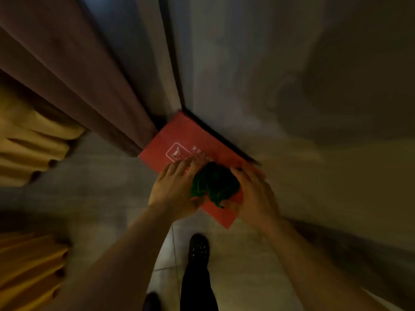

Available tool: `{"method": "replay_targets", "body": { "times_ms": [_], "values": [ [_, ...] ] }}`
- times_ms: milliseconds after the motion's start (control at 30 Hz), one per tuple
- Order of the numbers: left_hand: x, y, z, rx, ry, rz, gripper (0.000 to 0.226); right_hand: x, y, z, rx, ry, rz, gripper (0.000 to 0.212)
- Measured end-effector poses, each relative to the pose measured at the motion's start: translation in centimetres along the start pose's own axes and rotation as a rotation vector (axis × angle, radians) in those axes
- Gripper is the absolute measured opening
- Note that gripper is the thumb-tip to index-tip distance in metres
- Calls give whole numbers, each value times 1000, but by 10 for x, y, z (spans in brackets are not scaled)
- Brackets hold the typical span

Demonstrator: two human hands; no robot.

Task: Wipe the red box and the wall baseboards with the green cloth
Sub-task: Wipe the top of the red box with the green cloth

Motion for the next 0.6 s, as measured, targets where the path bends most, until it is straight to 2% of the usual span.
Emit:
{"method": "replay_targets", "body": {
  "times_ms": [200,300,433,600],
  "values": [
    [-20,5,-47,26,-54,-14,111,-13,4,-33,-31,35,40,102],
    [-25,7,-57,22,-50,-17,105,-18,4,-42,27,4,72,97],
    [-27,8,-59,50,-31,42,72,-21,6,-43,-11,85,53,61],
    [-21,6,-46,151,1,71,27,-15,4,-41,-34,60,56,44]
  ]
}}
Point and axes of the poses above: each hand's wrist, its own x-axis away from the middle knuckle, its own z-axis out of the back of the hand, y = z × x, the point moved 6 cm from there along -x, towards the middle knuckle, and after that the axes turned 8 degrees about -z, right-handed, at the moved point
